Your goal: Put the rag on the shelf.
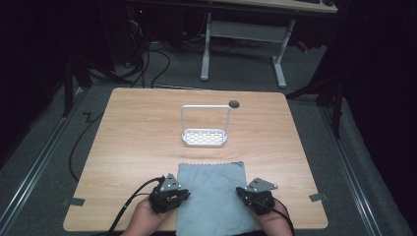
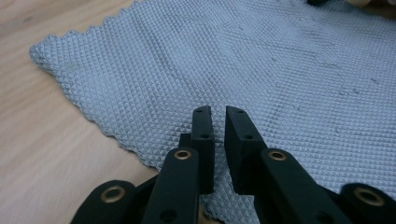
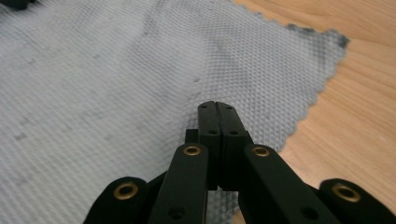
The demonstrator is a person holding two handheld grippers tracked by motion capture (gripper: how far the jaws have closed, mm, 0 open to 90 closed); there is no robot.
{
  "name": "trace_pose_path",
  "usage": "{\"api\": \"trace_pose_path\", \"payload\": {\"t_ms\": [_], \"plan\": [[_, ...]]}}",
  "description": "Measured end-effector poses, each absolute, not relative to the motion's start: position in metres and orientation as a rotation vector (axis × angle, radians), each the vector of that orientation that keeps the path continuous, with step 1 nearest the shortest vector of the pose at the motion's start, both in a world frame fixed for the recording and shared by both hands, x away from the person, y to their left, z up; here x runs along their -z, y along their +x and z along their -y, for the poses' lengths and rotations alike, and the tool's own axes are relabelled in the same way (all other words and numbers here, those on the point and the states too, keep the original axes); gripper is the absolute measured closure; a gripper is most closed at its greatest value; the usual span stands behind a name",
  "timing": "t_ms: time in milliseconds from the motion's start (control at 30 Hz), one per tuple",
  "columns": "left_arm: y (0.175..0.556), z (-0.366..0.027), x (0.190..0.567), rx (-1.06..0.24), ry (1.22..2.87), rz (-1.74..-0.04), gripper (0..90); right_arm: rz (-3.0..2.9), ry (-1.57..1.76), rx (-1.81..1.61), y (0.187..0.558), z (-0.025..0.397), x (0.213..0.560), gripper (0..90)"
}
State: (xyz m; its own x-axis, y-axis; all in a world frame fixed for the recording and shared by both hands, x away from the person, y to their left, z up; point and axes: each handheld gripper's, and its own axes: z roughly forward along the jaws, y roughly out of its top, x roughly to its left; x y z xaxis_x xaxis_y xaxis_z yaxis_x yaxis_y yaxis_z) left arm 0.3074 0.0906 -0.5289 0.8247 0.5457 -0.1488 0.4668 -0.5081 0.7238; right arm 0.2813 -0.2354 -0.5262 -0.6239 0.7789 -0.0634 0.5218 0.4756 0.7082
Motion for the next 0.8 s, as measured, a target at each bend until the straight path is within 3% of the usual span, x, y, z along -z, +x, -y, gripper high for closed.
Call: {"api": "trace_pose_path", "payload": {"t_ms": [200,467,600,800], "plan": [[0.294,-0.115,0.529,-0.107,2.172,-0.765,81.6,-2.429,1.024,-0.977,0.268,0.224,0.525,89.7],[0.325,-0.133,0.524,-0.175,2.013,-0.955,68.5,-2.345,1.041,-1.032,0.269,0.228,0.52,79.6],[0.345,-0.131,0.525,-0.21,1.987,-1.038,64.2,-2.321,1.084,-1.031,0.273,0.234,0.522,76.6],[0.36,-0.112,0.532,-0.271,2.016,-1.093,64.9,-2.294,1.106,-1.033,0.275,0.239,0.523,73.4]]}}
